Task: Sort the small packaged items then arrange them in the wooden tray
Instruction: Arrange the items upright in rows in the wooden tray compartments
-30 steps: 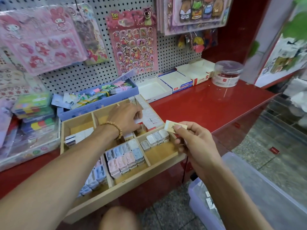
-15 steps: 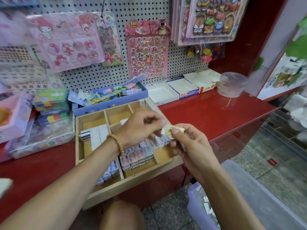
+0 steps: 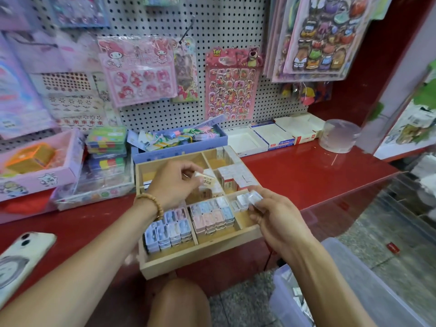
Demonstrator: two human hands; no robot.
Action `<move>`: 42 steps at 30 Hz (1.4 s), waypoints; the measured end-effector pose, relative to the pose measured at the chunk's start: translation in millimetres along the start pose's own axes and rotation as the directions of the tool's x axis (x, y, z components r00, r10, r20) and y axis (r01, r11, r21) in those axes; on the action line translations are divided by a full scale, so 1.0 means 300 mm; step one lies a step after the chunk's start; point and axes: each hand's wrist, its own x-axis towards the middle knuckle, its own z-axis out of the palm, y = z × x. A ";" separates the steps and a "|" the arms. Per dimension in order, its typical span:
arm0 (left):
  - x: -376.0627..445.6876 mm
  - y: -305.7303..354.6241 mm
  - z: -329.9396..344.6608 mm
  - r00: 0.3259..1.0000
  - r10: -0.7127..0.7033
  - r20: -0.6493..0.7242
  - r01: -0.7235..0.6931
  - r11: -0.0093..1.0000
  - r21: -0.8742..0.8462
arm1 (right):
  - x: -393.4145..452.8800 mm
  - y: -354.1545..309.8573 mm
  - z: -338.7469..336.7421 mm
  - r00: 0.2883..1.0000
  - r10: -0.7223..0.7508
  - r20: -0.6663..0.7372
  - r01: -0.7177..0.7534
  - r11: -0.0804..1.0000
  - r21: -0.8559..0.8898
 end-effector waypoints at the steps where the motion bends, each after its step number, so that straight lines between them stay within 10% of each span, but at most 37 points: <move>1: 0.005 -0.009 -0.003 1.000 0.014 0.000 -0.014 0.998 0.063 | -0.003 0.001 0.003 1.000 -0.017 0.006 0.017 1.000 0.019; 13: 0.095 -0.073 0.104 0.977 0.134 0.163 -0.197 0.859 0.473 | -0.013 -0.020 -0.024 0.985 -0.141 -0.101 0.145 0.989 0.037; 27: 0.145 -0.074 0.078 0.963 0.078 0.260 -0.188 0.882 0.431 | 0.021 -0.027 -0.028 0.975 -0.190 -0.115 0.170 0.972 -0.162; 34: 0.114 0.072 0.110 0.961 0.059 0.269 0.029 0.949 -0.313 | 0.063 -0.024 0.010 0.971 -0.222 -0.089 0.215 0.973 -0.088; 42: 0.218 0.120 0.130 0.934 0.113 0.339 0.018 0.932 -0.362 | 0.145 -0.056 0.002 0.968 -0.236 -0.080 0.226 0.967 -0.119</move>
